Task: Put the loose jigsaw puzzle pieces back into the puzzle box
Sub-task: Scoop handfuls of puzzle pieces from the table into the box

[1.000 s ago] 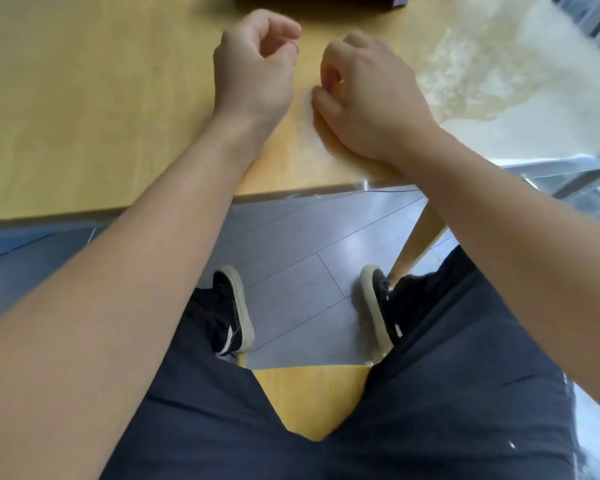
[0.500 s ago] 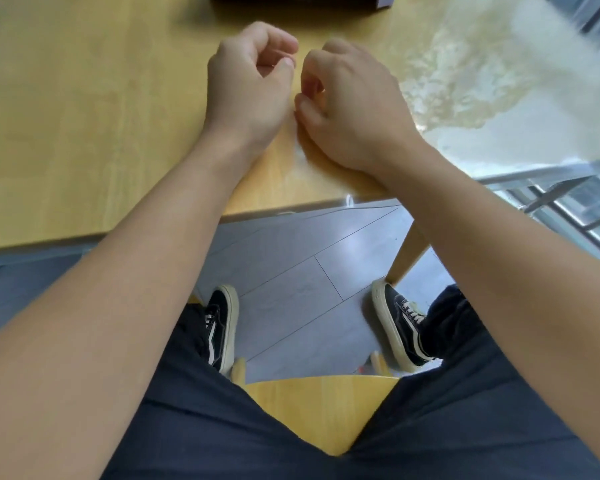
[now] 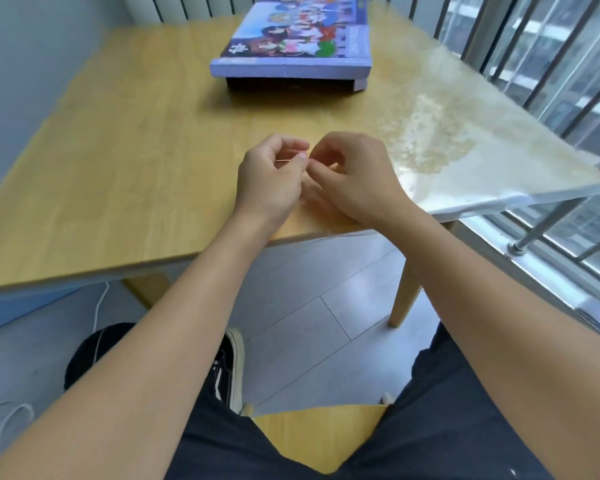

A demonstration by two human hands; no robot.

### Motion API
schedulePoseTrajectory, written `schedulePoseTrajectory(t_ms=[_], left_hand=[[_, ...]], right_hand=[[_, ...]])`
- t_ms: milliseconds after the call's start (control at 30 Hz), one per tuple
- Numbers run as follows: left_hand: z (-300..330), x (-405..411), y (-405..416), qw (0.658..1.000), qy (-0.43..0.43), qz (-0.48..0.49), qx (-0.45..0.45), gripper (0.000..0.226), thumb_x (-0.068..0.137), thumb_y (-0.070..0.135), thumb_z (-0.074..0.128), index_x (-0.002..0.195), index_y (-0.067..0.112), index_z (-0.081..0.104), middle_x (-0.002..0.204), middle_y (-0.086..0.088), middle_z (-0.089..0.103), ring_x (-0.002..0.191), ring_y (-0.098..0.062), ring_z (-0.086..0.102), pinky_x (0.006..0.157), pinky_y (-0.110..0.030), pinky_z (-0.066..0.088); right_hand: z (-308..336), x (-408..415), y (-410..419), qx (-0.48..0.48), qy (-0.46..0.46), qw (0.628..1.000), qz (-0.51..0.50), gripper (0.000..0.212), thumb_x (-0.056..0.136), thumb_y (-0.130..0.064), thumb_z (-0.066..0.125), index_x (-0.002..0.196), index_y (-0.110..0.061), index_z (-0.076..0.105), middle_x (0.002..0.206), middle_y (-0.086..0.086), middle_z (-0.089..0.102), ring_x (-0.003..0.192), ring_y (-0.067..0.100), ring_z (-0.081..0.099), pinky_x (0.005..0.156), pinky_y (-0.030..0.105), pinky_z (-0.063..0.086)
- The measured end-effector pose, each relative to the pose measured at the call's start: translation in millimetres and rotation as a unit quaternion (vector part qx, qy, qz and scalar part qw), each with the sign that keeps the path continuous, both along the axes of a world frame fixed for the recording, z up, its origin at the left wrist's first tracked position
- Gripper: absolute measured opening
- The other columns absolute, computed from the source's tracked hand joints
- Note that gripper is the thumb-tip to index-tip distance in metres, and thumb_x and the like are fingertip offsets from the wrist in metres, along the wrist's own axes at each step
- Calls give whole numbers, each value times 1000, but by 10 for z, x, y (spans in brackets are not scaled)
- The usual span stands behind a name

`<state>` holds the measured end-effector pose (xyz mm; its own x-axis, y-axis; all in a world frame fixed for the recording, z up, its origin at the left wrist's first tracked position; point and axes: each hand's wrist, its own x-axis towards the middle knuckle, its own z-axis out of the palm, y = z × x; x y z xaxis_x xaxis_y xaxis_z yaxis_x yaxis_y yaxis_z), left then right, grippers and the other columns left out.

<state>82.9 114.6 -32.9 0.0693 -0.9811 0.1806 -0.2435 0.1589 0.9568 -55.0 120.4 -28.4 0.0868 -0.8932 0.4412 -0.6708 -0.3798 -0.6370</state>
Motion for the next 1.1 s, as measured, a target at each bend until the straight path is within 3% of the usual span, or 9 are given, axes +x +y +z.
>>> schedulePoseTrajectory(t_ms=[133,200,300,400,500,600,733,867,1100], left_hand=[[-99,-440,724,992,11,-64,-104,12,94,14,61,99,21,69,95,9,70,85,-12,66,75,-30,57],[-464,-714,1051,985,-8,-152,-76,12,94,11,62,100,19,68,96,7,69,84,-15,66,73,-28,55],[-1218,-1077,1173,969,-78,-224,63,11,92,12,66,99,20,68,93,12,68,79,-8,64,65,-21,50],[-2062,-1338,964,939,-172,-246,166,9,91,15,66,98,21,68,91,13,68,75,-4,63,67,-16,47],[-2827,-1521,739,882,-274,-296,244,12,87,18,68,99,16,71,98,2,73,88,-16,68,82,-25,53],[-3421,-1581,648,819,-346,-336,311,13,86,20,71,98,17,72,94,1,69,89,-16,64,77,-21,46],[-4115,-1536,667,750,-387,-357,401,8,85,23,74,90,20,69,87,2,66,83,-16,62,70,-21,47],[-4662,-1443,762,727,-426,-352,407,16,86,19,73,101,16,69,88,4,62,80,-12,57,55,-10,36],[-5489,-1378,998,700,-417,-334,474,21,85,19,75,105,14,69,95,-1,64,87,-15,59,71,-20,41]], right_hand=[[-118,-545,792,-9,-139,990,-23,15,87,-14,69,73,-8,67,61,-3,62,56,8,56,53,24,44],[-387,-903,1195,38,-146,987,-57,20,86,-13,69,68,-8,64,53,-6,55,49,6,46,50,19,35],[-1066,-1362,1403,211,-50,970,-112,18,85,-25,72,70,-17,69,58,-10,58,55,6,53,54,23,42],[-2007,-1662,1367,447,89,881,-123,6,83,-31,73,84,-28,68,87,-3,68,84,21,67,73,33,54],[-2823,-1679,1273,539,117,829,-90,13,82,-25,78,94,-22,74,100,6,71,93,26,67,74,31,52],[-3498,-1565,1221,601,132,788,-37,27,79,-23,83,102,-12,76,102,9,73,98,26,66,81,33,55],[-4408,-1509,1288,631,151,761,-11,35,75,-18,85,106,-9,72,105,9,71,100,28,66,80,34,56],[-5061,-1580,1323,619,158,769,-11,38,76,-10,83,110,-8,67,107,11,67,99,30,65,76,34,55],[-5982,-1614,1542,602,184,775,54,53,77,-19,85,125,-17,61,121,9,61,106,31,62,72,32,43]])
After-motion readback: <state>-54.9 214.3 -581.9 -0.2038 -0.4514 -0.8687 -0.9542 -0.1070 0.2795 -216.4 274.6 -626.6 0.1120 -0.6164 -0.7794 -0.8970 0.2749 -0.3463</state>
